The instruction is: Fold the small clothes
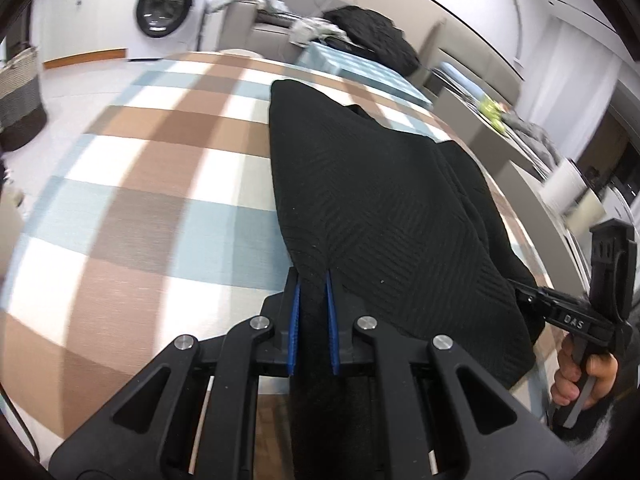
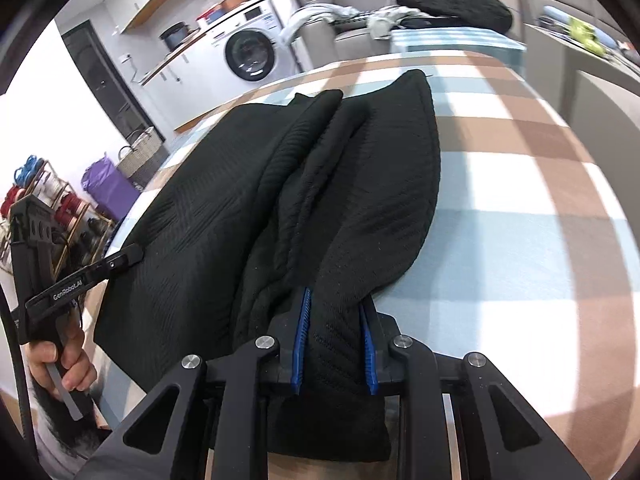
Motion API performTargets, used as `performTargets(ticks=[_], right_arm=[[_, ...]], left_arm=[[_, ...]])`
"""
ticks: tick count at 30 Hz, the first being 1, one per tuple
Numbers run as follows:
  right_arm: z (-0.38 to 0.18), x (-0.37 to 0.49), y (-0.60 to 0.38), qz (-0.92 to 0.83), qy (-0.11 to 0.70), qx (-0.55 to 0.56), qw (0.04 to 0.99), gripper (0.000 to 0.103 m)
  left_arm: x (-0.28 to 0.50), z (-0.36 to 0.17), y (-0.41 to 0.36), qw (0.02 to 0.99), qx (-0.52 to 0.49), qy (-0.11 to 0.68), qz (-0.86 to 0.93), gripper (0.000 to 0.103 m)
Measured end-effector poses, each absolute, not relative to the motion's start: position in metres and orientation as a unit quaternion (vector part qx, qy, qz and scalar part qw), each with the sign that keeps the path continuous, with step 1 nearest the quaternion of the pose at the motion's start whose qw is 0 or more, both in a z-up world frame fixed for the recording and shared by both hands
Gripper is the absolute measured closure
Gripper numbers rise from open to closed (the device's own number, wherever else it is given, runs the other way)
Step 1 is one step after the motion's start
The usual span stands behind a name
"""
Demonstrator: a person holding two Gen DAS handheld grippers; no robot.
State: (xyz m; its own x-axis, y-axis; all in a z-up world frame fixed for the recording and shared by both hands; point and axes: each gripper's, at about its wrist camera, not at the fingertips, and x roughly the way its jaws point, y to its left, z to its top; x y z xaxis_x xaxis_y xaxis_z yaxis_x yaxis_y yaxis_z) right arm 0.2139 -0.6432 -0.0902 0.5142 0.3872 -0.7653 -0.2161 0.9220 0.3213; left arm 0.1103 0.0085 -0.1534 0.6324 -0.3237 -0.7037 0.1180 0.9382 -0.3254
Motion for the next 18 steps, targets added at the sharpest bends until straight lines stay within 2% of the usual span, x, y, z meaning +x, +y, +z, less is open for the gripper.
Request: performTargets(ticks=[18], right_arm=[[-0.087,0.183,-0.663,0.166,0.461,0.112,0.865,0.077]], left_arm=[[0.083,-0.149,0.025,0.912,-0.101,0.389,-0.088,0.093]])
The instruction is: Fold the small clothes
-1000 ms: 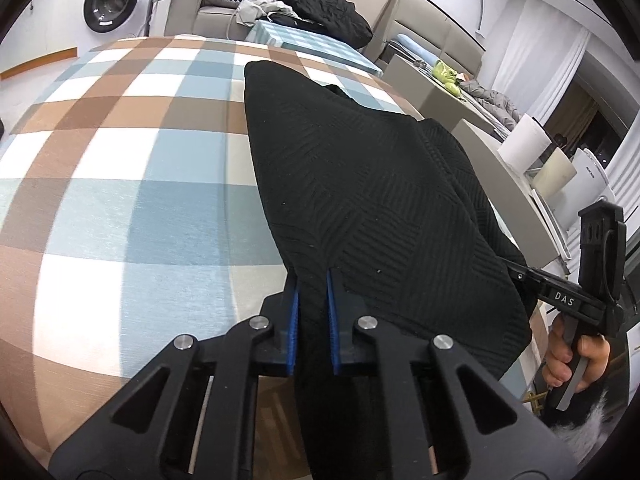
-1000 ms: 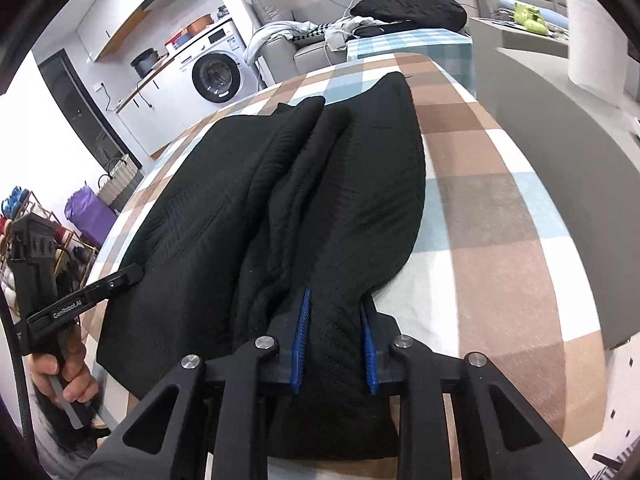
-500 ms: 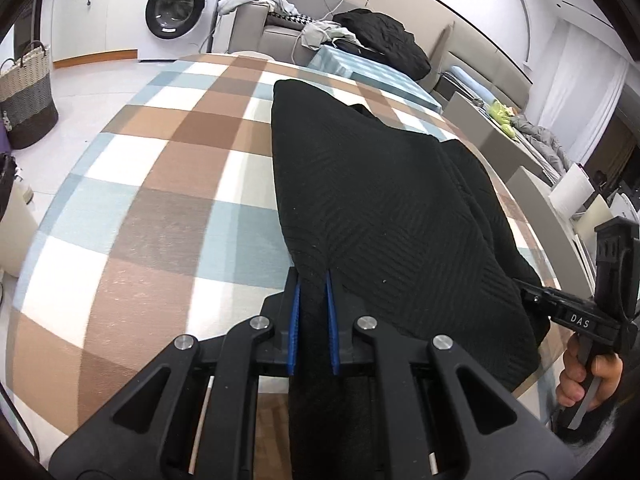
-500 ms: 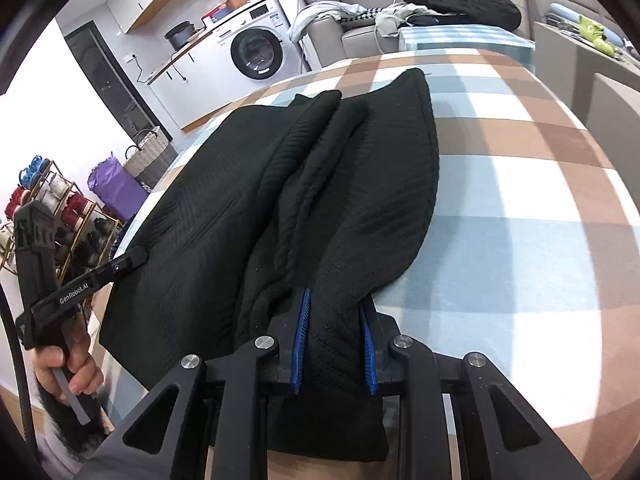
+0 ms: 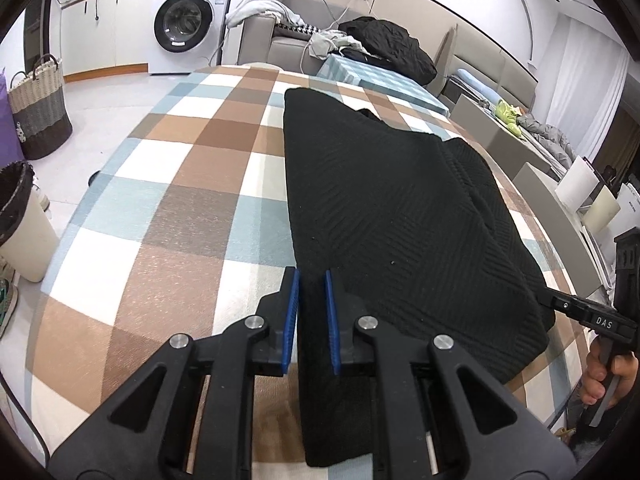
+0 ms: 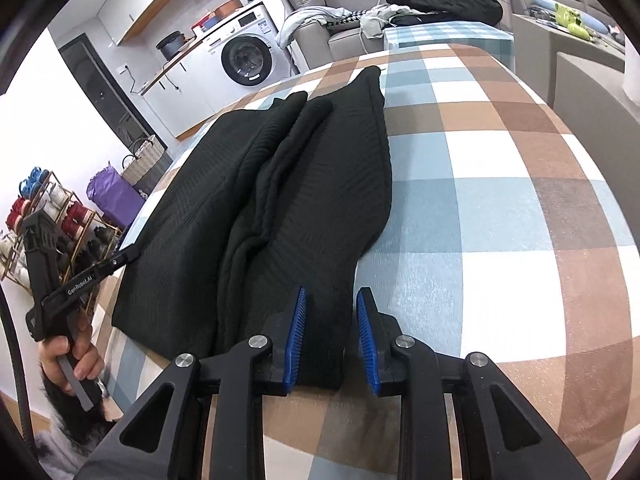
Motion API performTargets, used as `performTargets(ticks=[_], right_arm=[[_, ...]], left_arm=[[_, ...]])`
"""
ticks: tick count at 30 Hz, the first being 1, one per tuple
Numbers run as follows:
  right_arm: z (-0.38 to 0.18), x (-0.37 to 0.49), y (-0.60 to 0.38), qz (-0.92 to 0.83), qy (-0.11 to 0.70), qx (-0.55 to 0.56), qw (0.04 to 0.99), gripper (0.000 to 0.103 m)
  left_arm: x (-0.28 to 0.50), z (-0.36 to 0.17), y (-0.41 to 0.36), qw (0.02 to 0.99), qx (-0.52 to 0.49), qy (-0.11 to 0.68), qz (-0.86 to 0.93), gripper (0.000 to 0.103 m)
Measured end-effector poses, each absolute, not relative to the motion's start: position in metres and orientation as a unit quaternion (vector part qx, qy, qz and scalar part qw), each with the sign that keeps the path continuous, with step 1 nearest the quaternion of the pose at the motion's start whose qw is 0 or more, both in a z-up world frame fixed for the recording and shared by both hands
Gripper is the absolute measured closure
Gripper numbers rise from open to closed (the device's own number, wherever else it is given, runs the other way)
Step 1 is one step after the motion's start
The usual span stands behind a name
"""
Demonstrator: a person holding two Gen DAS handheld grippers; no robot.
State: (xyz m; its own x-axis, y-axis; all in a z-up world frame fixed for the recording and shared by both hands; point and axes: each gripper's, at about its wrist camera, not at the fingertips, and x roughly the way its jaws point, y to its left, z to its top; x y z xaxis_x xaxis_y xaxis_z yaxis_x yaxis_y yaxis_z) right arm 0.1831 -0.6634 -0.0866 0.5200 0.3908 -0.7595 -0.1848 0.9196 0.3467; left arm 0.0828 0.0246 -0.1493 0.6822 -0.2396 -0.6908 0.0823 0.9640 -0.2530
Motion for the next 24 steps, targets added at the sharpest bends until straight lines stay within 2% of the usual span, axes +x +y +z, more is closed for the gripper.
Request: performTargets(ticks=[2,4,7,9,10,12,19,22,24], right_arm=[[-0.085,0.183,-0.662,0.159,0.462,0.104,0.866,0.069],[-0.080,0.182,-0.663,0.147,0.456,0.098,0.872,0.060],[-0.067,0.179,-0.665,0.149,0.437,0.101,0.882,0.055],[-0.060,0.181,-0.663,0.158,0.428,0.105,0.883,0.047],[-0.056,0.182,-0.661,0.164,0.424,0.104,0.885,0.046],[-0.052,0.187,-0.653,0.175,0.419,0.098,0.886,0.046],[-0.072,0.218,-0.619,0.207,0.442,0.112,0.866,0.046],[-0.080,0.240,-0.611,0.189,0.445,0.114,0.868,0.054],[-0.083,0.258,-0.609,0.181,0.446,0.125,0.868,0.064]], left_arm=[[0.079,-0.146,0.026,0.914,-0.100,0.383,-0.085,0.093],[0.076,-0.143,0.027,0.916,-0.104,0.378,-0.087,0.088],[0.068,-0.136,0.029,0.920,-0.109,0.366,-0.090,0.074],[0.064,-0.131,0.030,0.922,-0.114,0.357,-0.095,0.058],[0.061,-0.129,0.029,0.923,-0.119,0.353,-0.100,0.053],[0.058,-0.128,0.026,0.921,-0.126,0.351,-0.113,0.034],[0.055,-0.139,-0.005,0.909,-0.102,0.376,-0.152,0.032],[0.054,-0.143,-0.016,0.908,-0.089,0.378,-0.159,0.032],[0.053,-0.144,-0.021,0.907,-0.083,0.380,-0.160,0.032]])
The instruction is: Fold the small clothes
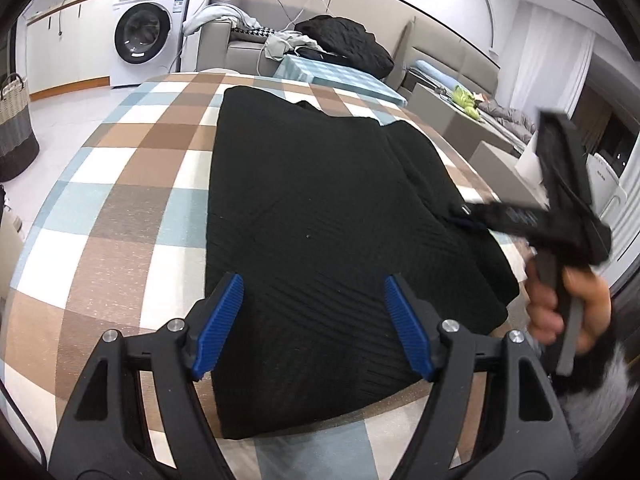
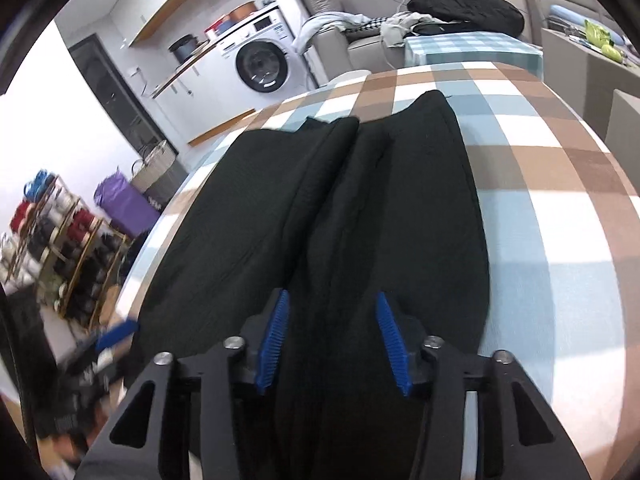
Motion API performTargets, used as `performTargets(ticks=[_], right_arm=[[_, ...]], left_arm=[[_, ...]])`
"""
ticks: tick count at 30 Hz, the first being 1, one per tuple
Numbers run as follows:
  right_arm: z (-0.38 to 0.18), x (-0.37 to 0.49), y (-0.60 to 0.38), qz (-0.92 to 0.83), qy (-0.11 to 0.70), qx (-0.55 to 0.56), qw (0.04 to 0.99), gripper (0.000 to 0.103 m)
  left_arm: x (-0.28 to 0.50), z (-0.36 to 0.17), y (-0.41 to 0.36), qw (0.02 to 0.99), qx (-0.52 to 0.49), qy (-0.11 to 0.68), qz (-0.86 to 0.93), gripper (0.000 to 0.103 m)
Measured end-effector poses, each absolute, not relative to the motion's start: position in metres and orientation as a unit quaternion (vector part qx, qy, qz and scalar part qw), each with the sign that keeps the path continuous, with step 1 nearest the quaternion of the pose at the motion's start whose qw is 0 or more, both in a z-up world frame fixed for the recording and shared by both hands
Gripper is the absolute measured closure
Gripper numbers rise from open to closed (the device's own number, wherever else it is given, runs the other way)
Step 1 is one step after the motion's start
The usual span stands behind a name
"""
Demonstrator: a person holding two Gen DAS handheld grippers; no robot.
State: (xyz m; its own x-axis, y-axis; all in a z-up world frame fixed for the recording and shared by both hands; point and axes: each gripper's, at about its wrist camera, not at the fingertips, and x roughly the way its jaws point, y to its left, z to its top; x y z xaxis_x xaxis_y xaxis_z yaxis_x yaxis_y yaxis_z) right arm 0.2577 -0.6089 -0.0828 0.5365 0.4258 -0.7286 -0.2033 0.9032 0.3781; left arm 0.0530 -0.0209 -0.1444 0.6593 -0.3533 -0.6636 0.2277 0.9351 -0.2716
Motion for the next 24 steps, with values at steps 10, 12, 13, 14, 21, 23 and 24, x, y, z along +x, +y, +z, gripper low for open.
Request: performTargets(ticks=[10,12,13,14,21,23,24], right_arm=[[-0.075,0.294,-0.600,0.181,0.445,0.115,0.870,0.093],[-0.081,0.290,-0.602,0.193,0.461,0.117,0.858,0.088],[-0.083,0.287,-0.605,0.200,0.462,0.124,0.855,0.079],[-0.085,0.282,-0.608,0.207,0.462,0.133,0.852,0.070],[-0.089,0.284,-0.615,0.246,0.458,0.205,0.829,0.060],[-0.089,0.293,-0.610,0.253,0.461,0.217,0.823,0.055],[-0.089,0.298,-0.606,0.252,0.461,0.212,0.824,0.054]], left_arm=[[0.054,-0.149,-0.023,0.905,-0.074,0.388,-0.160,0.032],[0.055,-0.149,-0.022,0.905,-0.075,0.387,-0.161,0.032],[0.055,-0.149,-0.022,0.904,-0.076,0.388,-0.161,0.032],[0.056,-0.149,-0.022,0.904,-0.076,0.389,-0.160,0.032],[0.056,-0.148,-0.020,0.904,-0.077,0.389,-0.160,0.032],[0.055,-0.148,-0.020,0.904,-0.076,0.388,-0.160,0.032],[0.056,-0.149,-0.021,0.904,-0.075,0.389,-0.160,0.032]])
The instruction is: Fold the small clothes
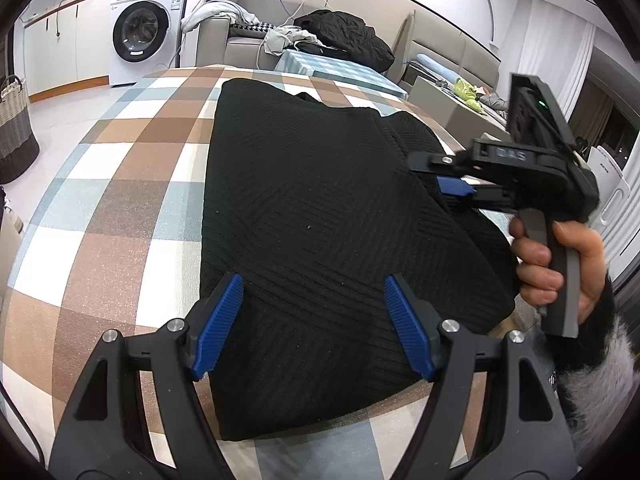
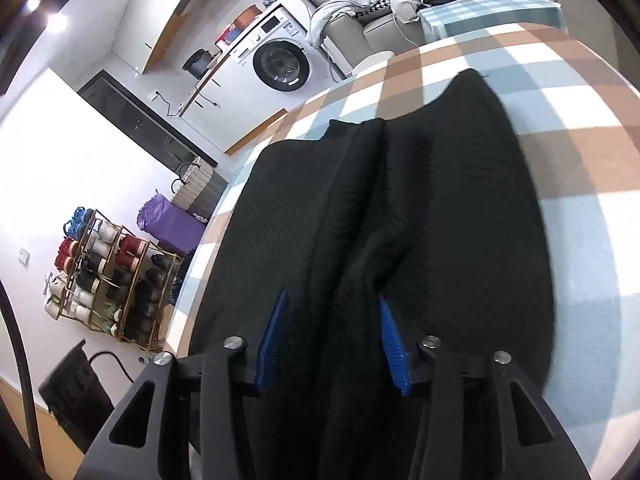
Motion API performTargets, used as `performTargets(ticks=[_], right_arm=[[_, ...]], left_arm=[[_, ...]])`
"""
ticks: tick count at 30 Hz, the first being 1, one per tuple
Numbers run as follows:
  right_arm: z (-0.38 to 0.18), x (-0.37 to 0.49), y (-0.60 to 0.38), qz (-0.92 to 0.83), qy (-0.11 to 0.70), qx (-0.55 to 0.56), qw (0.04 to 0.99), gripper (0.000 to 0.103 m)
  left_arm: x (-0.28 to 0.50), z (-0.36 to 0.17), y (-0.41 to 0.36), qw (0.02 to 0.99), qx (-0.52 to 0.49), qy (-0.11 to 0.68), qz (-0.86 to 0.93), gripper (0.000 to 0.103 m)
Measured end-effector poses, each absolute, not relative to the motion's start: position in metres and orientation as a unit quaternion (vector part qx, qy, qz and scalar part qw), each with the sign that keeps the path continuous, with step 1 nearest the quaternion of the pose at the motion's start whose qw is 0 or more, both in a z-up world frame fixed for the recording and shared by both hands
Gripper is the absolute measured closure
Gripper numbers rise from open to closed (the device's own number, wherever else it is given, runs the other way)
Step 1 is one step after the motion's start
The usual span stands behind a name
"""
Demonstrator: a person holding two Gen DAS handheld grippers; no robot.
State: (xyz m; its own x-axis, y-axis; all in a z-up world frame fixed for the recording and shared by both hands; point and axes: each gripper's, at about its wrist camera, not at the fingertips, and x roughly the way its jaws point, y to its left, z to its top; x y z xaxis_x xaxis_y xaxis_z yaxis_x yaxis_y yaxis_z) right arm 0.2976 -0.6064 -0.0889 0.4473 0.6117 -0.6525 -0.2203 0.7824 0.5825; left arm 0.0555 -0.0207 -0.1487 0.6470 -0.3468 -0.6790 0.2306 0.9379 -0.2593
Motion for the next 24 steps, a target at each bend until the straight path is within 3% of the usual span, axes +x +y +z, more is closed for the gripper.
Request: performTargets(ticks=[4,6,7,8,9,14,18,24], right_arm=[[-0.094,0.311,-0.593,0.243,0.469,0.193,0.827,0.054],[-0.093,0.314,-0.590,0.234,0.469,0.182,0.832,0.069],[-0.091,0.314,-0.588,0.241,0.470,0.179,0.830,0.084],[-0.089,0.314,-0.587,0.245,0.467,0.178,0.831,0.092],[-0.081,0.313,-0.584,0.248,0.454,0.168,0.839,0.093],[-0.031,0.296,-0.585,0.251,0.384,0.123,0.880,0.094],[-0.057,0.314,-0.604,0.194,0.435,0.119,0.871,0.092],[-0.087,0.307,-0.622,0.246,0.480,0.166,0.825,0.073]], left_arm=[[0.056,-0.149,-0.021,0.905,-0.073,0.388,-0.160,0.032],[0.055,-0.148,-0.020,0.905,-0.076,0.385,-0.162,0.032],[0.055,-0.147,-0.019,0.906,-0.078,0.384,-0.161,0.032],[0.054,-0.145,-0.017,0.906,-0.082,0.383,-0.159,0.032],[0.053,-0.143,-0.015,0.907,-0.087,0.381,-0.159,0.032],[0.052,-0.138,-0.007,0.910,-0.096,0.372,-0.156,0.030],[0.058,-0.150,-0.011,0.899,-0.083,0.401,-0.153,0.030],[0.059,-0.157,-0.019,0.896,-0.066,0.410,-0.155,0.030]])
